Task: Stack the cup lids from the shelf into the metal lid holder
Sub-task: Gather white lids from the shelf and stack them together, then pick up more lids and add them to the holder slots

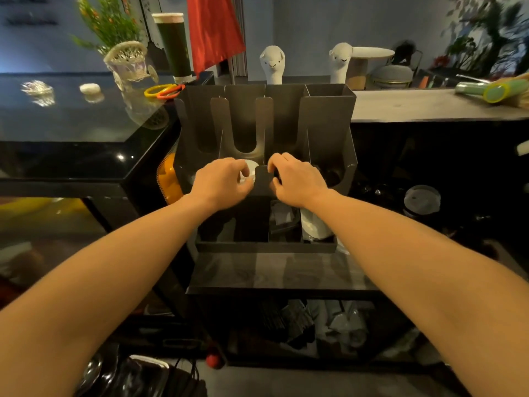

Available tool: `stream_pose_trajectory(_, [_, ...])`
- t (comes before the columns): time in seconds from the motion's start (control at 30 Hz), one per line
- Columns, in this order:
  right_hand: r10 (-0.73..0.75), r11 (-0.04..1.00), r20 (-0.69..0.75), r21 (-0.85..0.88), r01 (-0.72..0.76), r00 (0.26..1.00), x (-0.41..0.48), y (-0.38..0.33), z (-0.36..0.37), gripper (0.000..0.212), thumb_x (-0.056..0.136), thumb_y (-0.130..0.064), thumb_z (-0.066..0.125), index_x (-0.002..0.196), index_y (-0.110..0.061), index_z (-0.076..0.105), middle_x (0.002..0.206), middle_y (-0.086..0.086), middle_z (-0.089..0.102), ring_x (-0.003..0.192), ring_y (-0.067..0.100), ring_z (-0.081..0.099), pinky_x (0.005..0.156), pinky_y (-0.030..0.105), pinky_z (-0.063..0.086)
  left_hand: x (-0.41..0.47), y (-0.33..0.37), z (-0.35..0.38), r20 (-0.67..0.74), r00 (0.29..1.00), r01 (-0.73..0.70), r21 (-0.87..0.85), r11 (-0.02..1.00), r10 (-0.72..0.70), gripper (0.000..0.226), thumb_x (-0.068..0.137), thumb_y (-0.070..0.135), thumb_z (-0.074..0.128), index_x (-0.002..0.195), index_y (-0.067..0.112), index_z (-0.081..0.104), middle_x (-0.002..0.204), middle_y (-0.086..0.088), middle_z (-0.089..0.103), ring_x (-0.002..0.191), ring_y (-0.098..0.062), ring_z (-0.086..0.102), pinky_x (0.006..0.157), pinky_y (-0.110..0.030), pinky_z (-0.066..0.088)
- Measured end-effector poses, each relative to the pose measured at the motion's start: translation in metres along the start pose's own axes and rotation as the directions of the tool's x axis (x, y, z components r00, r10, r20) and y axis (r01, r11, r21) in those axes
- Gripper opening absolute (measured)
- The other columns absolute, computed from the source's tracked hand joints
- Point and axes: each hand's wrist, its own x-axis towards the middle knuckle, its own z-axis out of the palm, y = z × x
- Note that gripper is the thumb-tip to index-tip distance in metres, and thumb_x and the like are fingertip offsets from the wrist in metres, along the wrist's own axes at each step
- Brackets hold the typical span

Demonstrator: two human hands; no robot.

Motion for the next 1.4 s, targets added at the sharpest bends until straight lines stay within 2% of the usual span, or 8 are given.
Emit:
stream_pose_trajectory(0.2, [0.172, 0.984, 0.091, -0.07, -0.166, 0.981, -0.068, 0.04, 0.014, 0.028, 0.089, -0.022, 0.062, 0.114, -0.023, 0.05, 0.109, 0.0, 0.057, 0.086, 0.027, 0.059, 0.067, 0.036, 0.047, -0.014, 0.057, 0.039, 0.314, 0.948, -0.047, -0.024, 0.999, 0.052, 0.019, 0.092, 0.043, 0.062, 0.1, 0.026, 0.067, 0.086, 0.008, 0.066, 0.078, -0.011, 0.063, 0.073, -0.036, 0.059])
stream_pose_trajectory(0.5, [0.453, 0.887, 0.117, -0.163, -0.433, 0.884, -0.168, 0.142, -0.007, 0.027, 0.094, -0.027, 0.05, 0.121, -0.025, 0.053, 0.122, 0.001, 0.056, 0.096, 0.031, 0.057, 0.072, 0.036, 0.041, -0.001, 0.164, 0.117, 0.513, 0.833, -0.213, -0.051, 0.976, 0.208, 0.022, 0.091, 0.044, 0.06, 0.106, 0.028, 0.066, 0.096, 0.008, 0.065, 0.086, -0.018, 0.063, 0.076, -0.039, 0.057])
stream_pose_trajectory(0.67, [0.62, 0.781, 0.161, -0.215, -0.586, 0.768, -0.214, 0.21, -0.019, 0.023, 0.096, -0.03, 0.049, 0.117, -0.023, 0.052, 0.119, 0.004, 0.053, 0.089, 0.03, 0.055, 0.072, 0.043, 0.047, 0.018, 0.216, 0.163, 0.595, 0.767, -0.268, -0.042, 0.962, 0.24, 0.033, 0.09, 0.044, 0.061, 0.119, 0.028, 0.063, 0.115, 0.004, 0.065, 0.101, -0.022, 0.062, 0.083, -0.041, 0.054])
stream_pose_trajectory(0.77, [0.705, 0.706, 0.167, -0.265, -0.657, 0.69, -0.234, 0.244, -0.021, 0.032, 0.097, -0.033, 0.051, 0.127, -0.021, 0.051, 0.126, 0.003, 0.049, 0.095, 0.032, 0.058, 0.075, 0.043, 0.049, 0.029, 0.241, 0.193, 0.613, 0.751, -0.279, -0.042, 0.959, 0.245, 0.039, 0.09, 0.043, 0.062, 0.125, 0.027, 0.06, 0.122, 0.002, 0.059, 0.106, -0.024, 0.059, 0.082, -0.039, 0.051])
stream_pose_trajectory(0.93, [0.754, 0.635, 0.078, -0.342, -0.692, 0.653, -0.246, 0.292, -0.021, 0.04, 0.096, -0.042, 0.056, 0.129, -0.019, 0.053, 0.131, 0.006, 0.049, 0.113, 0.03, 0.054, 0.082, 0.042, 0.049, 0.047, 0.271, 0.241, 0.678, 0.706, -0.256, -0.026, 0.966, 0.205, 0.052, 0.088, 0.047, 0.064, 0.136, 0.028, 0.052, 0.13, -0.002, 0.052, 0.116, -0.026, 0.054, 0.085, -0.04, 0.048])
stream_pose_trajectory(1.1, [0.757, 0.643, 0.108, -0.296, -0.706, 0.645, -0.236, 0.33, -0.016, 0.049, 0.091, -0.047, 0.062, 0.13, -0.02, 0.053, 0.134, 0.005, 0.05, 0.126, 0.028, 0.042, 0.084, 0.042, 0.048, 0.055, 0.292, 0.281, 0.728, 0.678, -0.204, 0.058, 0.977, 0.098, 0.06, 0.087, 0.052, 0.064, 0.139, 0.027, 0.048, 0.138, -0.007, 0.049, 0.123, -0.031, 0.052, 0.094, -0.045, 0.05])
stream_pose_trajectory(1.23, [0.75, 0.661, 0.211, -0.266, -0.702, 0.626, -0.219, 0.352, -0.009, 0.058, 0.086, -0.051, 0.068, 0.132, -0.019, 0.054, 0.147, 0.01, 0.039, 0.136, 0.03, 0.032, 0.094, 0.045, 0.047, 0.062, 0.304, 0.3, 0.768, 0.64, -0.159, 0.097, 0.983, 0.028, 0.063, 0.086, 0.053, 0.066, 0.139, 0.024, 0.049, 0.144, -0.01, 0.039, 0.13, -0.032, 0.043, 0.095, -0.044, 0.046])
stream_pose_trajectory(1.4, [0.741, 0.671, 0.324, -0.318, -0.67, 0.588, -0.201, 0.37, 0.004, 0.063, 0.079, -0.057, 0.072, 0.128, -0.021, 0.058, 0.155, 0.014, 0.024, 0.143, 0.036, 0.02, 0.099, 0.051, 0.042, 0.068, 0.308, 0.314, 0.814, 0.575, -0.147, 0.2, 0.969, -0.081, 0.086, 0.081, 0.069, 0.064, 0.149, 0.025, 0.038, 0.157, -0.008, 0.027, 0.143, -0.032, 0.03, 0.109, -0.047, 0.036])
